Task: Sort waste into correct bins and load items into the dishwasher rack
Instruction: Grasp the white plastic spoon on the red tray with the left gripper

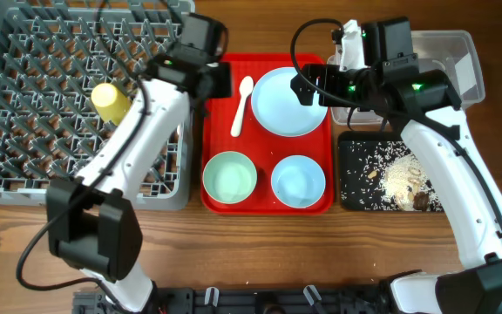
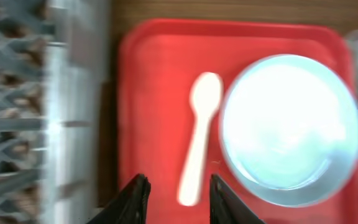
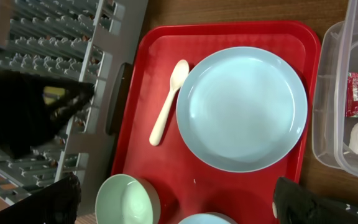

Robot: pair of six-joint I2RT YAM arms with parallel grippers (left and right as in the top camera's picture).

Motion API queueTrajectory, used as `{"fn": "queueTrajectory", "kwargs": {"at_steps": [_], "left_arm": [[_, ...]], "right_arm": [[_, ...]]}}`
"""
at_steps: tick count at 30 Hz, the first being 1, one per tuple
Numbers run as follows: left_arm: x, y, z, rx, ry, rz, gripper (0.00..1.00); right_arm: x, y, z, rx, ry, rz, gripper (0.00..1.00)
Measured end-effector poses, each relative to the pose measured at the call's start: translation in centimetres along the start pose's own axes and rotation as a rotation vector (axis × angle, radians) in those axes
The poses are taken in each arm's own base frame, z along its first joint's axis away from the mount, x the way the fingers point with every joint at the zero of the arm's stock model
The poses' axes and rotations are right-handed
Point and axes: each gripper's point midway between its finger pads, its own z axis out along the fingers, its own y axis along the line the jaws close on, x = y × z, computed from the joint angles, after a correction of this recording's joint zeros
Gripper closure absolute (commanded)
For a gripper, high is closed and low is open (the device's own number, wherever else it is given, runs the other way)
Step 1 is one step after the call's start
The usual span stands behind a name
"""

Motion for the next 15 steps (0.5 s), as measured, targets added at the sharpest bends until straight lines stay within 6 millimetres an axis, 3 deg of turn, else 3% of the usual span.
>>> {"fn": "queueTrajectory", "kwargs": {"at_steps": [2,5,9,15], "left_arm": [[0.7,-1.9,0.9,0.03,0.015,0.015,0.7],[3.0,-3.5,4.0,0.038,0.09,0.043,0.69],[6.0,-3.4,8.0,0.011,0.188,0.051,0.59],[6.3,-3.1,8.8,-0.007,0.195,0.044,0.59]], "right_arm": [[0.0,0.0,0.0,0.0,0.0,0.0,0.0],[0.0,0.0,0.0,0.0,0.0,0.0,0.0],[0.0,0.0,0.0,0.0,0.0,0.0,0.0],[0.0,0.0,0.0,0.0,0.0,0.0,0.0]]}}
